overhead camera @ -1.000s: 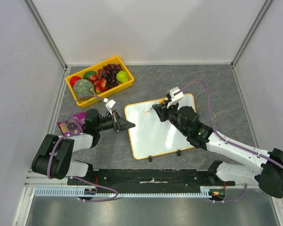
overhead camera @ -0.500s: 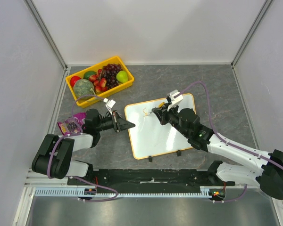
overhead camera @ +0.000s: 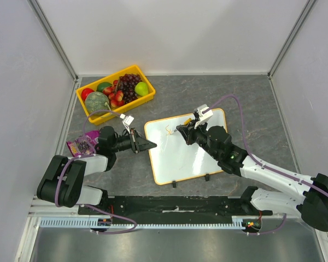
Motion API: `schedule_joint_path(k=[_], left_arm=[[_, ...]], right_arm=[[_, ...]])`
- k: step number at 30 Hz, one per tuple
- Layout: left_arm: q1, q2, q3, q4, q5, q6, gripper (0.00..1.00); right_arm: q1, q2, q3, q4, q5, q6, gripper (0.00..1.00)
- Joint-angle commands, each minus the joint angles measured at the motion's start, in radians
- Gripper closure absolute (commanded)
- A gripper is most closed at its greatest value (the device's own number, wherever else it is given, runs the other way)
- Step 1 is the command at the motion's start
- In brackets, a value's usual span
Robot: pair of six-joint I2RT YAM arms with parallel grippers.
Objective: Write a sentence on the whiteboard
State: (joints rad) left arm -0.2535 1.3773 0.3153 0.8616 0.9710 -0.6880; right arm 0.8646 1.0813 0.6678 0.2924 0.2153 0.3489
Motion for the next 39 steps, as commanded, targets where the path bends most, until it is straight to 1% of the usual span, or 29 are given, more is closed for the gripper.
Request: schedule_joint_path(k=[1,8,17,27,39], left_arm=[[-0.021,0.020,-0.015,-0.065,0.001,0.179,0.98],[-0.020,0.020,-0.015,-0.064,0.000,0.180,0.98],[-0.021,0.019,-0.015,-0.064,0.000,0.177,0.98],[-0.021,0.019,-0.016,-0.065,0.000,0.179,0.98],[-0.021,0.019,-0.015,-0.064,0.000,0.180,0.98]], right_arm=[[-0.007,0.014,0.021,0.025,0.071,-0.007,1.00],[-0.009,0.031,0.045,0.034,0.076,-0.005,1.00],[-0.013,0.031,0.058,0.022,0.124,-0.004,1.00],[-0.019,-0.004,0.021,-0.009,0.142,-0.004,1.00],[-0.021,-0.018,-0.028,-0.048,0.064,0.001,1.00]])
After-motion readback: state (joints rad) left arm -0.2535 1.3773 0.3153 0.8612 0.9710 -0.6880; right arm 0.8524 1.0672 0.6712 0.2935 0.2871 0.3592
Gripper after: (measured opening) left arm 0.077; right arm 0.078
